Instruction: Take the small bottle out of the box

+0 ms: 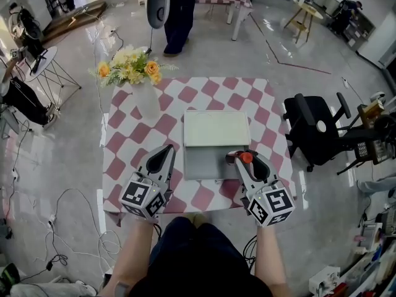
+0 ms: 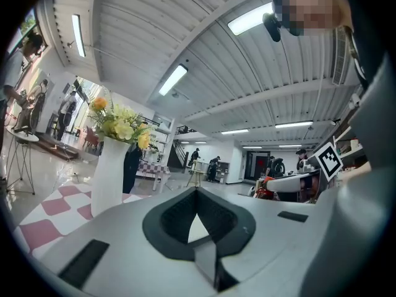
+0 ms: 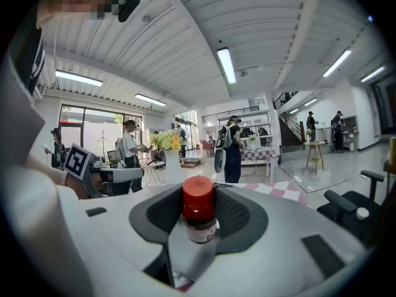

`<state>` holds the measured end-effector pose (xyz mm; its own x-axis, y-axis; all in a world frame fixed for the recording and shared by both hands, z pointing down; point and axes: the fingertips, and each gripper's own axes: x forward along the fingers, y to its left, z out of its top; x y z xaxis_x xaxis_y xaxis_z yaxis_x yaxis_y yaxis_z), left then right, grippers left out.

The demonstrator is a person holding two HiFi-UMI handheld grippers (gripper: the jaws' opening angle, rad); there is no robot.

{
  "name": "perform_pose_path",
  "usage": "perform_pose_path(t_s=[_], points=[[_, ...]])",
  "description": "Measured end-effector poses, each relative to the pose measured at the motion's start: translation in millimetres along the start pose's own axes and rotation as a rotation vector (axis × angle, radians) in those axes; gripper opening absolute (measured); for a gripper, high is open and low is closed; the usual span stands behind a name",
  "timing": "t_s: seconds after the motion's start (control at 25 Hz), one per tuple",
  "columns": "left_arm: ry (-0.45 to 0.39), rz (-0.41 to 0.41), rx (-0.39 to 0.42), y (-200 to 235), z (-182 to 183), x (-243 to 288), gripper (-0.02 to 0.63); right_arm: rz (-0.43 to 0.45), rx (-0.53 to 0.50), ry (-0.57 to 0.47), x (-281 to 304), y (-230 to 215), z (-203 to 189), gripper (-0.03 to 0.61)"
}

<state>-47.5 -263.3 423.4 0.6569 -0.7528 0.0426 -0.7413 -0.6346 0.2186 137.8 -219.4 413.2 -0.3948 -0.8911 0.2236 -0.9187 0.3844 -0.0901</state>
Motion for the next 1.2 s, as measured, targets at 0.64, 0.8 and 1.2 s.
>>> perform_pose_path(t_s=[0.64,0.8,1.2], points=[[-0.033,0.013,0.011,-3,16,1,0.003,-0.019,-0.010,-0.051,-6,-13,26,0.152],[-0.038,0.016,0.023,-4,21,0,0.003,-0.019,-0.019,-0.058,-9,-13,33,0.152],[-0.050,0.033,0.052,3,35,-3,0.003,-0.028,-0.031,-0.085,-11,-14,47,0.152]])
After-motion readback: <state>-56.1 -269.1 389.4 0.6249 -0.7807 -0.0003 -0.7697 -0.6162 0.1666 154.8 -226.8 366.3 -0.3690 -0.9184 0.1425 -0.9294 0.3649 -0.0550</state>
